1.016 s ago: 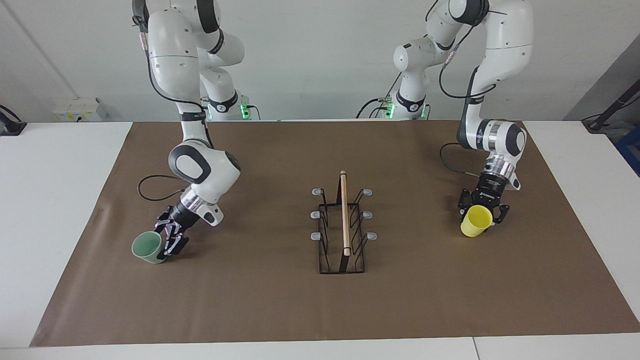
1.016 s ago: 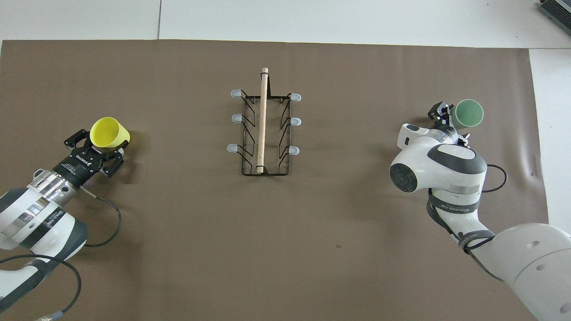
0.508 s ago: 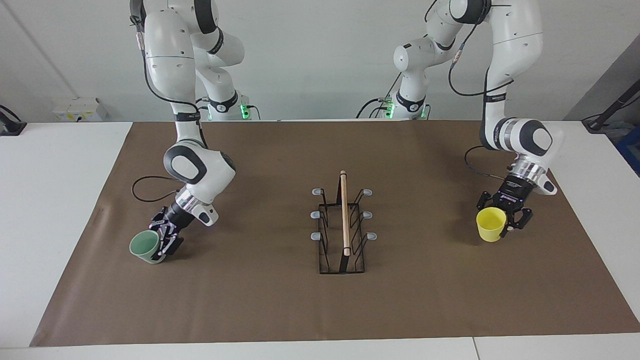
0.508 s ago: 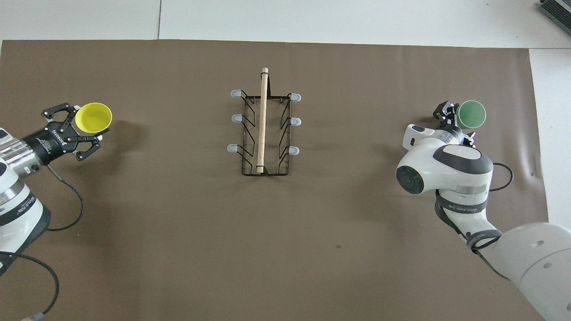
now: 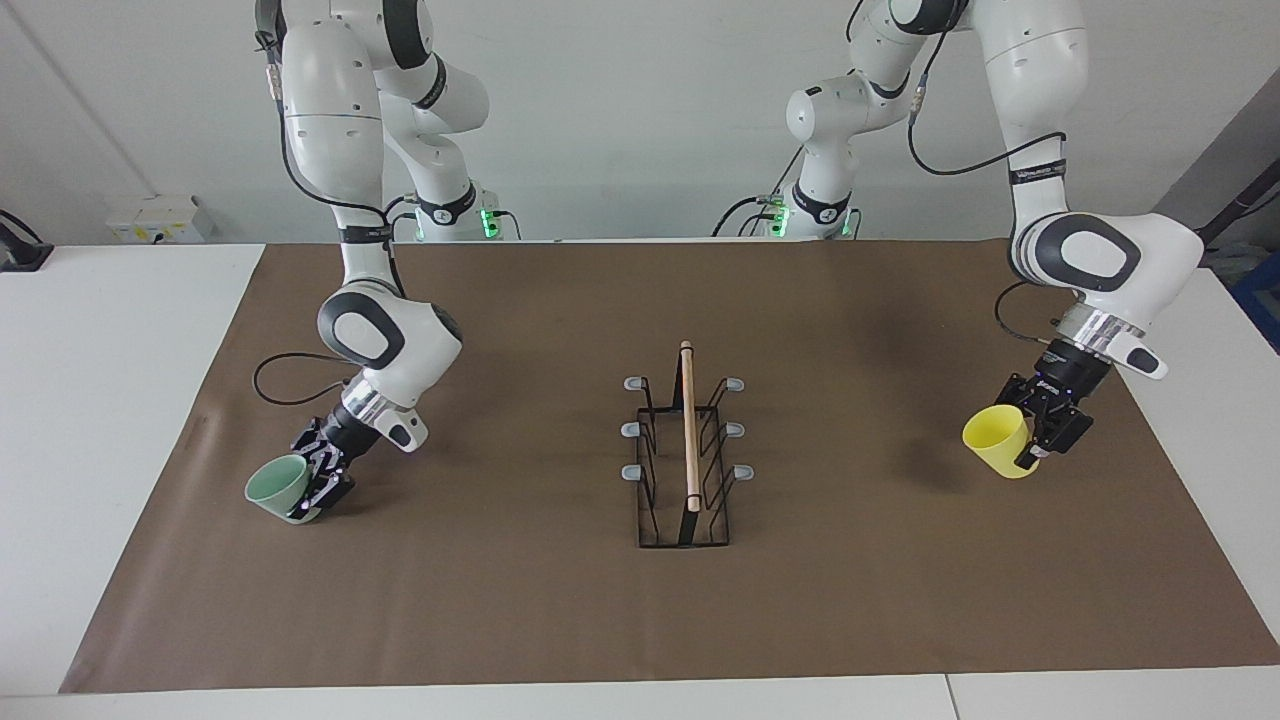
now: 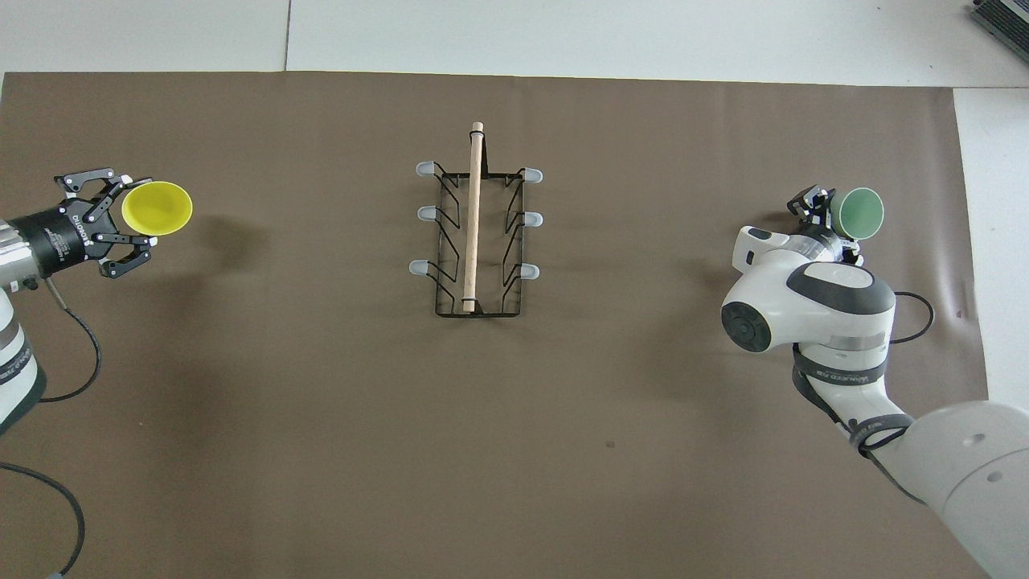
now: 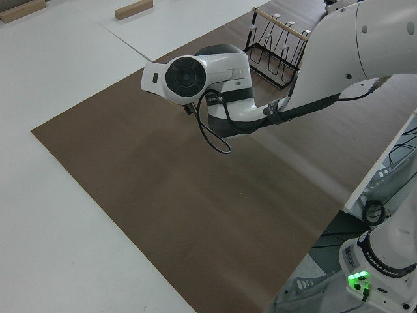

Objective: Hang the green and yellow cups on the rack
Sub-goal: 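Lift the yellow cup with the left gripper while the right gripper lifts the green cup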

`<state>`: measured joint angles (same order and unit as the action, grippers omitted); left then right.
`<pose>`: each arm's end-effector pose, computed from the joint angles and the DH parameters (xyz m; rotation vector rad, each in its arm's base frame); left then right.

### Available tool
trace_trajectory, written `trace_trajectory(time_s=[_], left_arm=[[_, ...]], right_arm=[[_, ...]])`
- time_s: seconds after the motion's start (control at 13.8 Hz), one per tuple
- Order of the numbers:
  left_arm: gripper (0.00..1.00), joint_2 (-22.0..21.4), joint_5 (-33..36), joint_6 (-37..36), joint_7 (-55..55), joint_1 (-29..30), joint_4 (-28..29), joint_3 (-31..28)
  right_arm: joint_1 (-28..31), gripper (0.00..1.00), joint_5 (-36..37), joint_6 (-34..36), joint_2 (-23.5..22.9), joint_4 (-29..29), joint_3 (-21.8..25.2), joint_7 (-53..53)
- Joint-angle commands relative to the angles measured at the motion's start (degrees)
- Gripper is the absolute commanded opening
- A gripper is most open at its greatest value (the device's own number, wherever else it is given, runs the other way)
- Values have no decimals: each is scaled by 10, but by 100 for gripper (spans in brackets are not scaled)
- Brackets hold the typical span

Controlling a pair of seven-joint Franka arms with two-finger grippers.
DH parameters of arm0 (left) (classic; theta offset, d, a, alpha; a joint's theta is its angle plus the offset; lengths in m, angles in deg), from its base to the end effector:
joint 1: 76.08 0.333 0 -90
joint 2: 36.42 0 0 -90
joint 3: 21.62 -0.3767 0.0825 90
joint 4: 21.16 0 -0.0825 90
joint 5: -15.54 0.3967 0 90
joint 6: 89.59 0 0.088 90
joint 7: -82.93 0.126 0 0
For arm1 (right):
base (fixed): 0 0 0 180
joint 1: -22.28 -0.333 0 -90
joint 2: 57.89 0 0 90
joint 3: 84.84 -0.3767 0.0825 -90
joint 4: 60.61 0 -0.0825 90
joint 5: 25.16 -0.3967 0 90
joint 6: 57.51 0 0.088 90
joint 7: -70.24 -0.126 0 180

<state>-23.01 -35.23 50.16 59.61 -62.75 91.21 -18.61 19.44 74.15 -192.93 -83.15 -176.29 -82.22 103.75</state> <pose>0.6475 0.1087 0.4188 2.0181 1.4087 0.1870 0.6483 -0.0214 0.2682 1.0911 1.7794 -0.4420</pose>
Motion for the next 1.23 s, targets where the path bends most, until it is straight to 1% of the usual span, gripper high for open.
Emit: trace_trajectory(time_s=[0.0,0.15,0.29,0.36,0.44,0.51,0.65,0.8,0.87,1.02,1.09,1.16], left_arm=[[0,-20,145,10,-61,-25,-23,-7],[0,-26,258,2,-131,-48,-43,-7],[0,-41,356,-27,-202,-75,-52,-7],[0,-51,410,-39,-254,-94,-54,-7],[0,-61,463,-52,-309,-110,-54,-7],[0,-71,510,-68,-357,-129,-54,-6],[0,-89,596,-109,-455,-172,-54,-6],[0,-99,688,-154,-565,-230,-53,-5],[0,-102,725,-166,-620,-256,-52,-5],[0,-109,748,-183,-684,-296,-46,-5],[0,-109,779,-189,-720,-312,-45,-5],[0,-104,819,-201,-772,-336,-45,-5]], right_arm=[[9,0,26,-11,5,-3,-4,-11],[13,0,16,-26,14,-2,-5,2],[44,0,15,-103,28,-2,-5,2],[49,0,15,-122,31,-3,-5,2],[46,0,13,-123,36,-6,-5,2],[42,0,-13,-123,38,-6,-5,3],[42,0,-110,-123,55,-8,-9,41],[30,0,-216,-101,88,-10,-36,95],[18,0,-291,-69,101,-9,-44,121],[-10,0,-447,0,115,9,-62,168],[-24,0,-500,29,117,27,-67,179],[-30,0,-534,46,119,36,-69,180]])
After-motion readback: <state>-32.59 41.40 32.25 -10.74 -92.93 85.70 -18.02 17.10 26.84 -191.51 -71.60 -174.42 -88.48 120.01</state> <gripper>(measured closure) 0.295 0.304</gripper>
